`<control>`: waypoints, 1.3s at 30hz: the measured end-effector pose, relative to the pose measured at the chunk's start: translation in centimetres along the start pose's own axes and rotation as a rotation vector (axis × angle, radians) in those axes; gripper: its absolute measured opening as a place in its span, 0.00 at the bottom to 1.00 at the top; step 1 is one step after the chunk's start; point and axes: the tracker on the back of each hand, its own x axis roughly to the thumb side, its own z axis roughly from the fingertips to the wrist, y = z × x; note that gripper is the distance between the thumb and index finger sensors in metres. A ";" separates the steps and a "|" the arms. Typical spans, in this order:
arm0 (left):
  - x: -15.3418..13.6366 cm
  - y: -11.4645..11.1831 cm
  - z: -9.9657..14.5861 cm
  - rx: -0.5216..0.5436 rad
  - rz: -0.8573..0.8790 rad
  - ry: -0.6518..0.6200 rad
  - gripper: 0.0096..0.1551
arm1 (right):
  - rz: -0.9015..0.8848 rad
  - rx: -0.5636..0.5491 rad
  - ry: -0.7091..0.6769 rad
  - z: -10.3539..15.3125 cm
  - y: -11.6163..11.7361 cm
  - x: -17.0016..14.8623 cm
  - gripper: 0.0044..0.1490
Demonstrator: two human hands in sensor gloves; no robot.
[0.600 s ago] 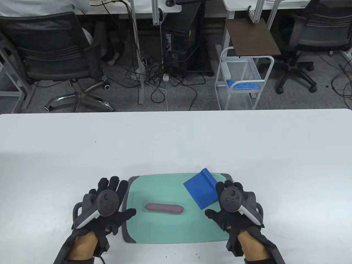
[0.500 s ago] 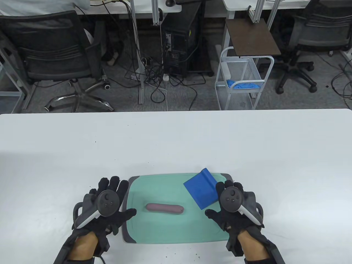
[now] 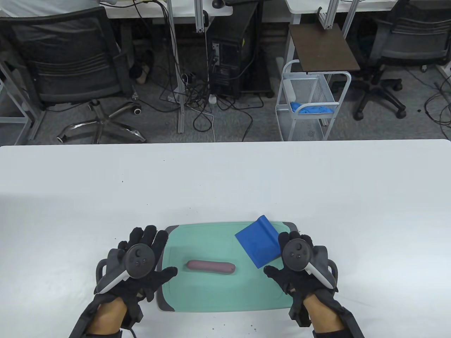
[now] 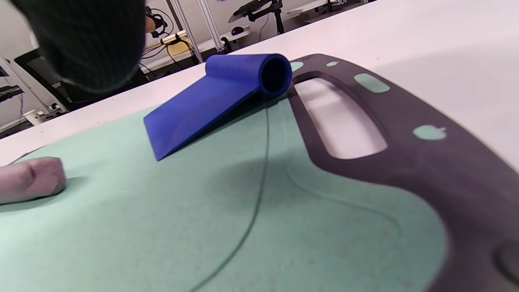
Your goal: Slice plasticine roll into thin flakes
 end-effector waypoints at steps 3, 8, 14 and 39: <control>0.3 -0.1 -0.1 -0.009 0.000 -0.005 0.58 | 0.005 -0.018 0.021 -0.6 -0.1 0.1 0.66; 0.8 -0.1 -0.2 -0.017 0.002 -0.014 0.58 | 0.019 -0.017 0.052 -2.2 -0.1 0.4 0.64; 0.8 -0.2 -0.1 -0.010 0.000 -0.011 0.57 | 0.061 0.005 0.095 -5.1 0.2 1.5 0.58; 0.7 -0.2 -0.3 -0.030 0.016 0.023 0.57 | 0.253 0.013 0.207 -8.4 0.9 3.8 0.54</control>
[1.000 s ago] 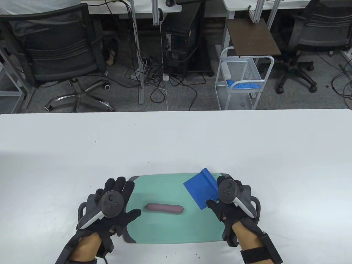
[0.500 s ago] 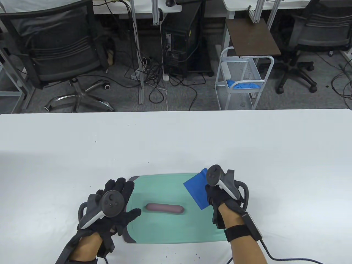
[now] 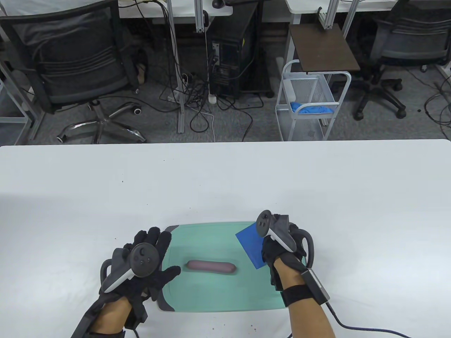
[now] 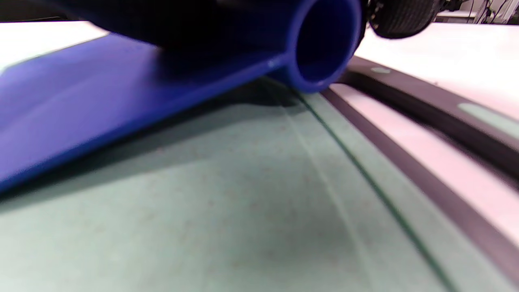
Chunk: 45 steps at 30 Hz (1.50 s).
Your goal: Slice plasticine roll into thin flakes
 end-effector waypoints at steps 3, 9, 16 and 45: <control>0.0 0.0 -0.1 -0.003 0.002 0.005 0.57 | -0.085 -0.049 -0.018 0.3 -0.6 -0.7 0.53; 0.0 -0.1 -0.1 -0.007 0.002 0.006 0.56 | -0.245 -0.144 -0.090 1.6 -1.4 -2.0 0.55; 0.2 -0.3 -0.2 -0.021 0.004 0.006 0.55 | -0.283 -0.257 -0.097 4.3 -2.5 -2.2 0.53; 11.3 -3.7 -3.3 -0.001 -0.290 -0.344 0.37 | -0.239 -0.415 -0.101 13.0 -3.3 5.5 0.52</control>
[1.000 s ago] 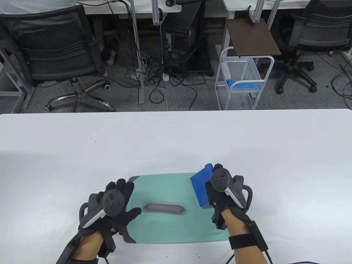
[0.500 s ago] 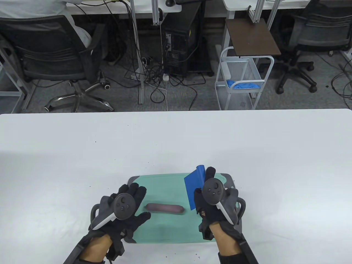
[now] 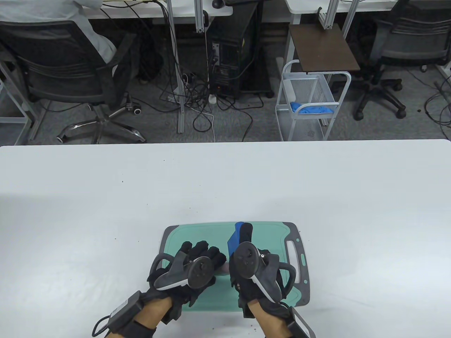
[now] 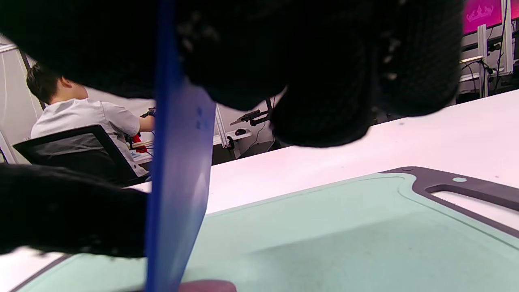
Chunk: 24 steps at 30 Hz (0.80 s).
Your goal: Slice plasticine roll into thin flakes
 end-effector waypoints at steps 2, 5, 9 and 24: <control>0.1 -0.2 -0.6 -0.001 -0.007 -0.007 0.36 | 0.004 0.004 0.005 0.2 0.1 0.0 0.52; 0.2 -0.6 -0.8 0.011 0.026 -0.016 0.34 | 0.018 0.006 0.011 0.5 0.3 0.2 0.52; 0.4 -0.9 -0.8 0.037 0.013 -0.019 0.32 | 0.050 0.008 0.013 0.7 0.6 0.5 0.52; 0.2 -0.7 -0.9 0.075 0.046 0.023 0.28 | 0.092 0.005 -0.003 1.5 1.2 1.5 0.52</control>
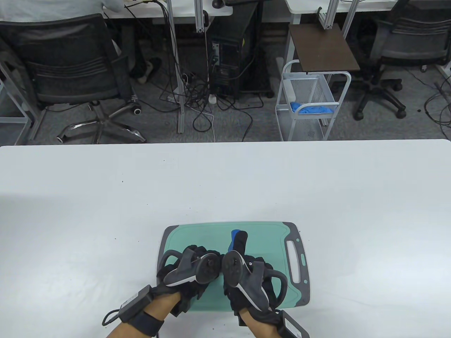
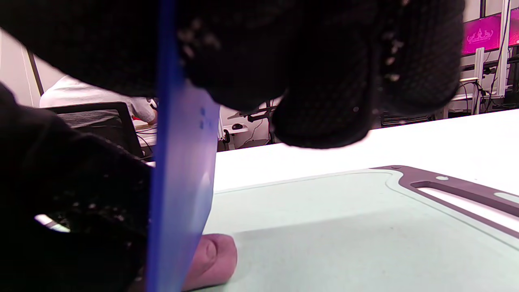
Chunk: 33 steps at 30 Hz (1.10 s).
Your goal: Slice plasticine roll into thin flakes
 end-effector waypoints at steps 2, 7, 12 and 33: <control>0.0 -0.1 0.0 0.000 0.001 0.002 0.28 | 0.009 -0.004 -0.004 0.1 0.1 0.1 0.52; 0.0 -0.1 0.0 -0.001 0.001 0.004 0.28 | 0.027 -0.008 -0.007 0.1 0.3 0.4 0.52; 0.0 -0.1 0.0 -0.006 0.012 0.007 0.27 | 0.044 -0.012 -0.009 0.1 0.6 0.5 0.52; -0.2 -0.2 -0.2 -0.015 0.034 0.013 0.27 | 0.108 -0.048 -0.033 0.0 2.5 1.2 0.52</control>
